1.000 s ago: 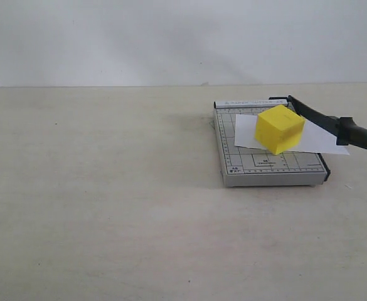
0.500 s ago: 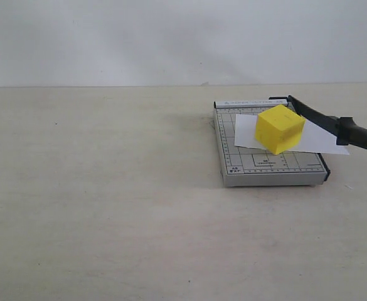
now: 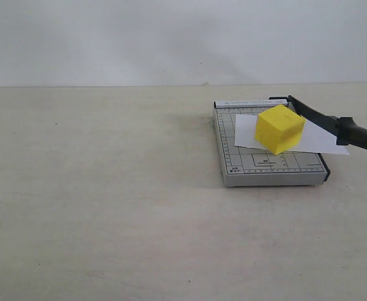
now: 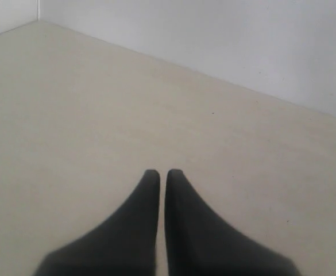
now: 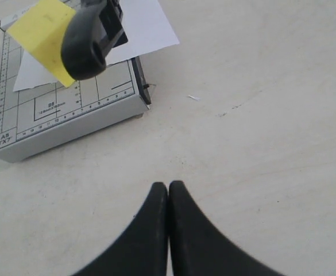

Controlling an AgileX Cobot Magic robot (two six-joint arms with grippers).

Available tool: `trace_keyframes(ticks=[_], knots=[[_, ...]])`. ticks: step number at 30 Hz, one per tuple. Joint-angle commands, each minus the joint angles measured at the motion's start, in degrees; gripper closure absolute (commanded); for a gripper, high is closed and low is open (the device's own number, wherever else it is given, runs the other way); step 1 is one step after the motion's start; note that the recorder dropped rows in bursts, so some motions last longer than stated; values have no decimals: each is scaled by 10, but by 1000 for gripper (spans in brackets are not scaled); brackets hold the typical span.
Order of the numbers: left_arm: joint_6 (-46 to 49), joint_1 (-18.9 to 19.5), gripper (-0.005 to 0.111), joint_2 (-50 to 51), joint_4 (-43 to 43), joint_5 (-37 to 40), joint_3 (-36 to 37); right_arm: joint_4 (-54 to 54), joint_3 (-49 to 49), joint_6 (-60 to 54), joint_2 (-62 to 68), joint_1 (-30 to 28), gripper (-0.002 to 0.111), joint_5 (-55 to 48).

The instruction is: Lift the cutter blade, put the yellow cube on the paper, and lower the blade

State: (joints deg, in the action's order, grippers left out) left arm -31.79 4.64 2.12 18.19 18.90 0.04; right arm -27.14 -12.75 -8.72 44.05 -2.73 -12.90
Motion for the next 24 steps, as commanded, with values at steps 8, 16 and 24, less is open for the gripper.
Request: trace_keyframes(ticks=[8,16,24], knots=[[177,1,102,0,20,3,0,8,-129,-154,0,0,108,-134],[177,1,102,0,20,3,0,17,-301,-154,71,-1,98,-218],[177,1,102,0,21,3,0,22,-417,-113,235,-1,50,-289]])
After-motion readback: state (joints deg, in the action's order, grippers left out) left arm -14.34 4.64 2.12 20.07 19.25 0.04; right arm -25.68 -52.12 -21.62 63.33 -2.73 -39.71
